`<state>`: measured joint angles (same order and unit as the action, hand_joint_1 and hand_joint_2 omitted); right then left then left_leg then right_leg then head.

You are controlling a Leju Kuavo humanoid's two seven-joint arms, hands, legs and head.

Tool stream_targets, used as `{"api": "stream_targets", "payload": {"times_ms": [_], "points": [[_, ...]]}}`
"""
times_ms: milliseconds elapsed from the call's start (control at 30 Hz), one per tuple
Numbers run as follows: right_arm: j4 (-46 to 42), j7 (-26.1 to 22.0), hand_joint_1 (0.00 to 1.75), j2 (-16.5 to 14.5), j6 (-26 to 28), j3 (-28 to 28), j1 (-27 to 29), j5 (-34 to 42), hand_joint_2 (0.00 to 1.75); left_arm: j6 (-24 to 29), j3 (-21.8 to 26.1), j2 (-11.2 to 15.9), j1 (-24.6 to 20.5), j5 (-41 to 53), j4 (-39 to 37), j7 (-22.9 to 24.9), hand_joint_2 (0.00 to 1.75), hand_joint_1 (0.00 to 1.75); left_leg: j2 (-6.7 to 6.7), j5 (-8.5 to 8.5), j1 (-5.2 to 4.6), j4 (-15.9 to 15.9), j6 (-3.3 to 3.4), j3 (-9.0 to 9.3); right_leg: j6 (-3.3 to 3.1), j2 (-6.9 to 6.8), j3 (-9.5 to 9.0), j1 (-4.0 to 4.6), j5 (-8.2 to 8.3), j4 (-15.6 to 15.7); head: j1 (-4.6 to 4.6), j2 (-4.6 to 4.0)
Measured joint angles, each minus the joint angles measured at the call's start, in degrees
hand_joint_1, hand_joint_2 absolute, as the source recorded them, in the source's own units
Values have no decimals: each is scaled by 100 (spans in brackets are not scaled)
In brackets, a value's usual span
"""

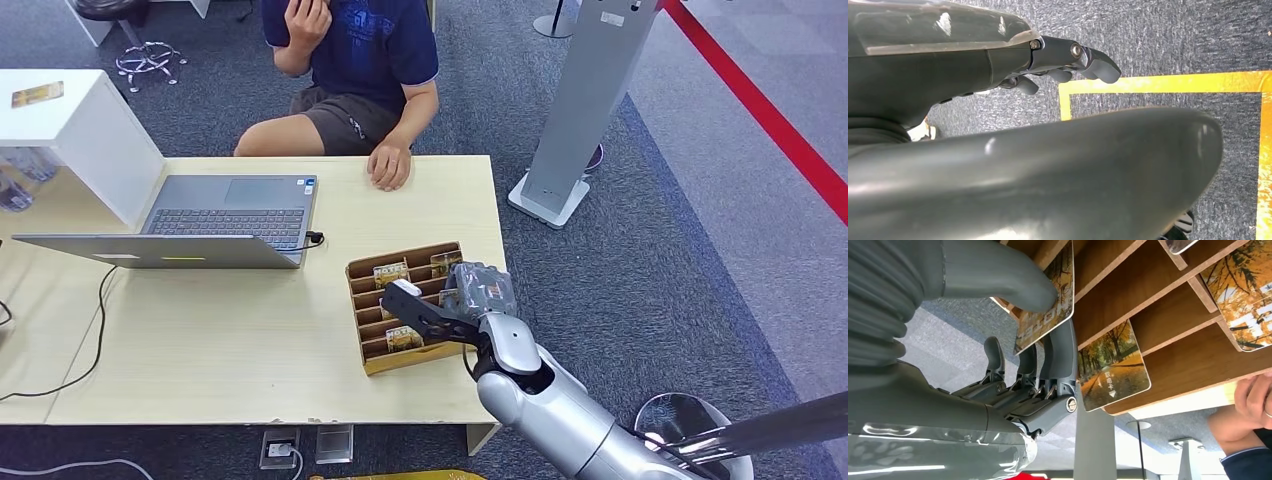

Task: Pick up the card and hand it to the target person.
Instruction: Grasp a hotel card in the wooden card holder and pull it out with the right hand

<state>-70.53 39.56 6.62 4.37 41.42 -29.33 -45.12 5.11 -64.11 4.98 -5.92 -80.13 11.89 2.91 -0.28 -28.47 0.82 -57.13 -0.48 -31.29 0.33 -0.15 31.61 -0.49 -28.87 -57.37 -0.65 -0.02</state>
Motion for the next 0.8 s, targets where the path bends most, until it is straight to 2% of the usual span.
{"api": "stream_targets", "payload": {"times_ms": [400,800], "points": [[-1,2,173,0,-5,-8,21,-9,175,-3,-1,0,0,1,0,0,0,0,2,0,0,0,0,3,0,0,-2,0,0,0,-1,1],[-37,-96,175,-1,89,-71,59,-131,175,28,-1,0,0,93,0,-11,0,0,1,1,0,0,0,3,0,1,-2,0,0,0,-1,0]]}}
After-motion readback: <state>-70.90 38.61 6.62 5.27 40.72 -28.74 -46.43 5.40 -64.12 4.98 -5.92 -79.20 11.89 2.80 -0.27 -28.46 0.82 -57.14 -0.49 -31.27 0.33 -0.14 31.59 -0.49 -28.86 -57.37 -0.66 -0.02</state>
